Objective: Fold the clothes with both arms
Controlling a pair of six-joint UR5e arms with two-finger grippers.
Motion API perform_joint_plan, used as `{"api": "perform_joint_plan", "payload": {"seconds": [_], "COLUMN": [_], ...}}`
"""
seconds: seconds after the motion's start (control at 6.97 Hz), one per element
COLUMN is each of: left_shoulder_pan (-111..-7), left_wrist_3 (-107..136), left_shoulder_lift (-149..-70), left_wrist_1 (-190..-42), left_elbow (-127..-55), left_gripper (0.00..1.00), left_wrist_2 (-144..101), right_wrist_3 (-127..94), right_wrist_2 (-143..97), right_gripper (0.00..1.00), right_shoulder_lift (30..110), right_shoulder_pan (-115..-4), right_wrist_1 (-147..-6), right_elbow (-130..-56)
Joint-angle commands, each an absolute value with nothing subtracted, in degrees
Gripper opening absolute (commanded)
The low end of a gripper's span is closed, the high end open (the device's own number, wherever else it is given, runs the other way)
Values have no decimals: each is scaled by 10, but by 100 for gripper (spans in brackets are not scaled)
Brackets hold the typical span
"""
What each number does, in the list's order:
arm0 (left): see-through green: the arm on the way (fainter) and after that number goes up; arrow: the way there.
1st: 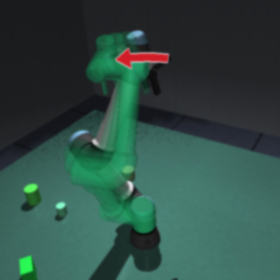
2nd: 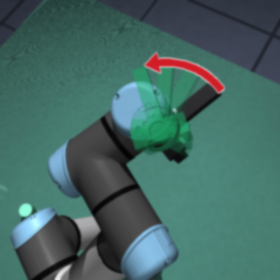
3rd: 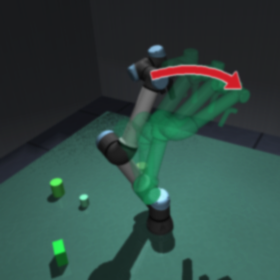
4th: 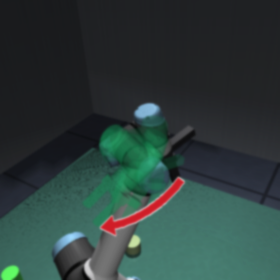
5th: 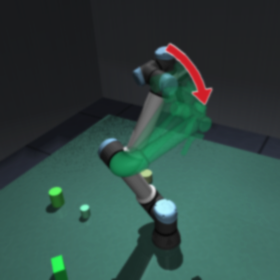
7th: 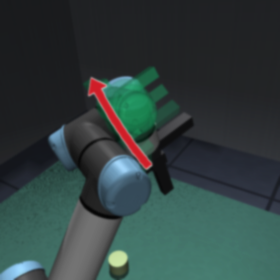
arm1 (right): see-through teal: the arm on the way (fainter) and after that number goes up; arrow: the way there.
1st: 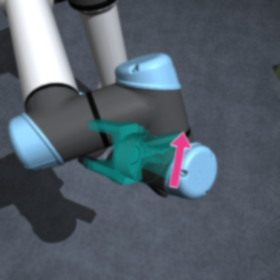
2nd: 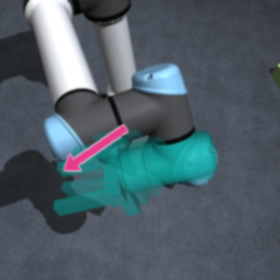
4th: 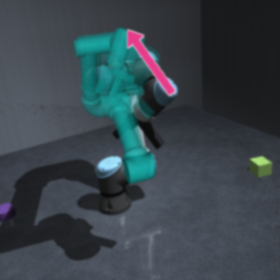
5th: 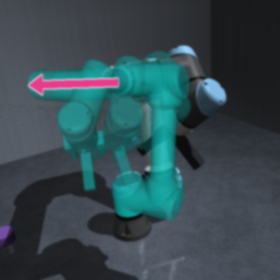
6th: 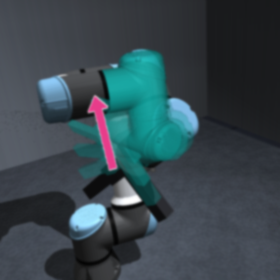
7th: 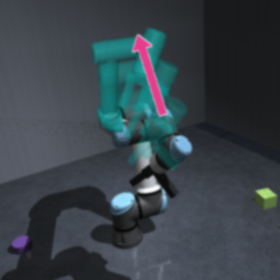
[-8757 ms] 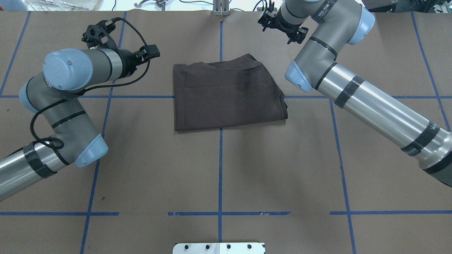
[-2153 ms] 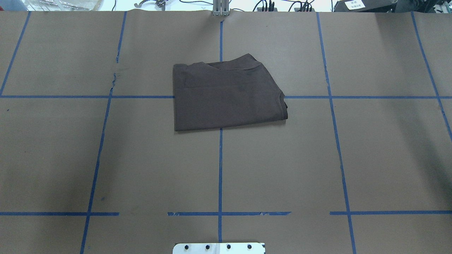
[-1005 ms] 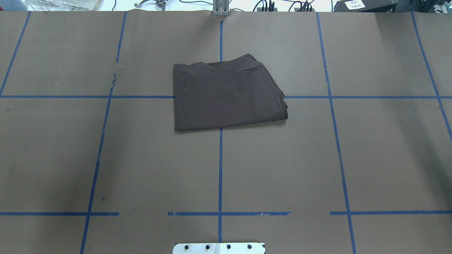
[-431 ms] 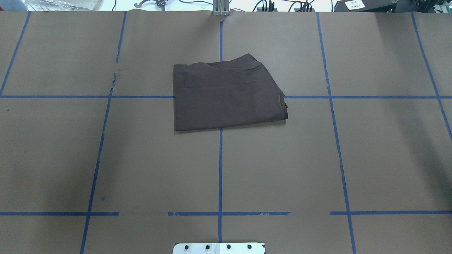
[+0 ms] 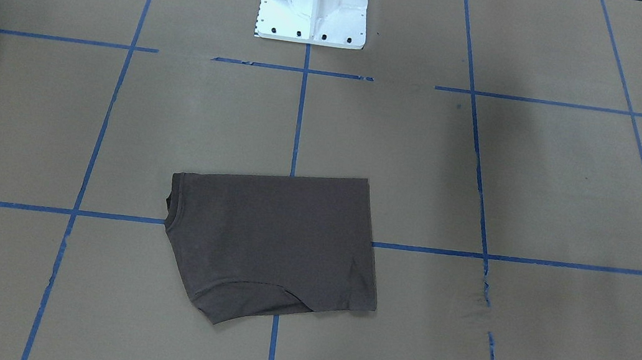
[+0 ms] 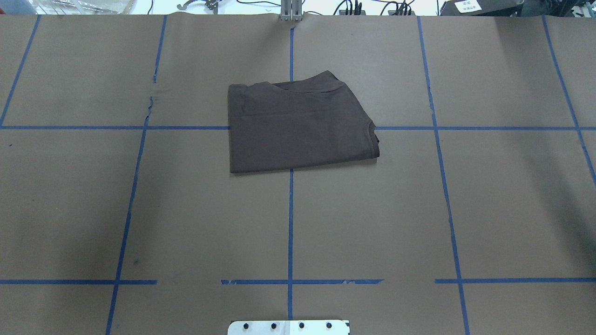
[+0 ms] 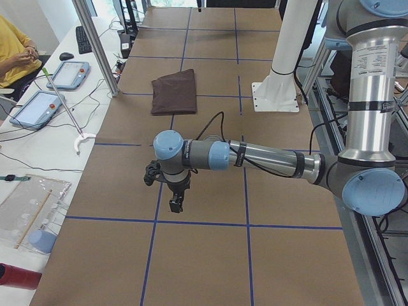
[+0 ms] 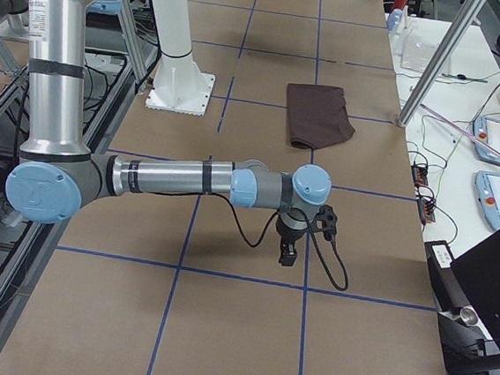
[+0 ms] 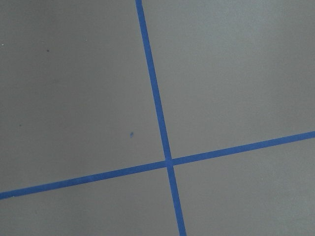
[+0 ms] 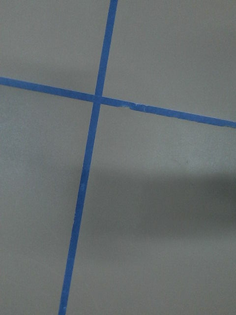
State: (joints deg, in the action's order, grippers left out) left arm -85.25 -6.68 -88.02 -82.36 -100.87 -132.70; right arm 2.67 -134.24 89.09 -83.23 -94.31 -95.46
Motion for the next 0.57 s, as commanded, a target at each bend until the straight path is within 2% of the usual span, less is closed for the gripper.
{"api": "perform_joint_plan", "payload": {"seconds": [0.0,0.43], "left_shoulder_pan": [-853,-853], "left_wrist_3": [-67,-66], "left_shoulder_lift": [-881,-881], "left_wrist_1": [-824,-824], "left_elbow": [-1011,-1013], "left_gripper": [100,100], "left_wrist_2": [-1327,-1327], "right_wrist_3": [26,26], "right_wrist_2": [-1348,-1349], "right_gripper": [100,100], "right_shoulder_lift": [890,889], "right_shoulder_pan": [-833,-832], "right_wrist_1": [-943,-944], "right_elbow": [-955,-954]}}
